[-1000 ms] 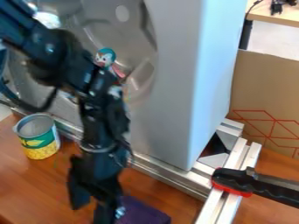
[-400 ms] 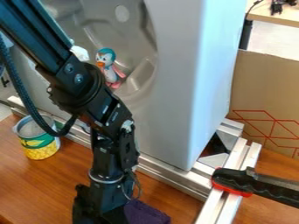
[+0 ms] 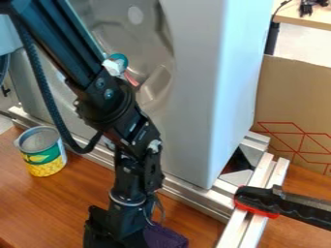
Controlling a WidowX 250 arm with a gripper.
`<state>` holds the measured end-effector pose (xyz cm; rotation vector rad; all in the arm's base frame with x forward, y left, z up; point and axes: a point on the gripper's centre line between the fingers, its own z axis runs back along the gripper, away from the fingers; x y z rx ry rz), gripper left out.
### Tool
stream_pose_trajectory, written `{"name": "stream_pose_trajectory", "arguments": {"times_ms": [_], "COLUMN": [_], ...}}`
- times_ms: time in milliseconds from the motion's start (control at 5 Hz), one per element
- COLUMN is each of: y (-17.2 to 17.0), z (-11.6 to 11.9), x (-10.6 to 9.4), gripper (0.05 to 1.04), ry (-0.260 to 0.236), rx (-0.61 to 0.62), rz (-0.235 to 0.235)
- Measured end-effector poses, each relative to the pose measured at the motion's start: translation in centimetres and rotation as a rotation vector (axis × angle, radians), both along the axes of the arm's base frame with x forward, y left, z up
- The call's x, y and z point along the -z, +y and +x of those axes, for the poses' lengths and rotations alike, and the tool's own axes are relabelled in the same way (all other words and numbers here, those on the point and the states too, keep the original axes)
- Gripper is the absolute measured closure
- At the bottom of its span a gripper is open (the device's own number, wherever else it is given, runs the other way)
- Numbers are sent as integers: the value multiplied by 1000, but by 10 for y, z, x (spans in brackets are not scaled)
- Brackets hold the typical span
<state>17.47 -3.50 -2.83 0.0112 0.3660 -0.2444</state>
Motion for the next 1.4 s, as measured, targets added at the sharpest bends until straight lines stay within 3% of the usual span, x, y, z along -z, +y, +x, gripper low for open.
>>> {"name": "stream_pose_trajectory", "arguments": {"times_ms": [400,600,800,1000,1200,1400], "y": [-23,-25,-22,-9,-2,4], "z": [57,63,59,44,35,32], "x": [0,-2,-9,-31,-48,-57], "gripper": [83,83,83,83,83,83], "ry": [-104,-131,-167,-220,-256,-248], "rx": [63,42,8,-52,-88,-67], "rz": [80,91,96,94,65,40]}}
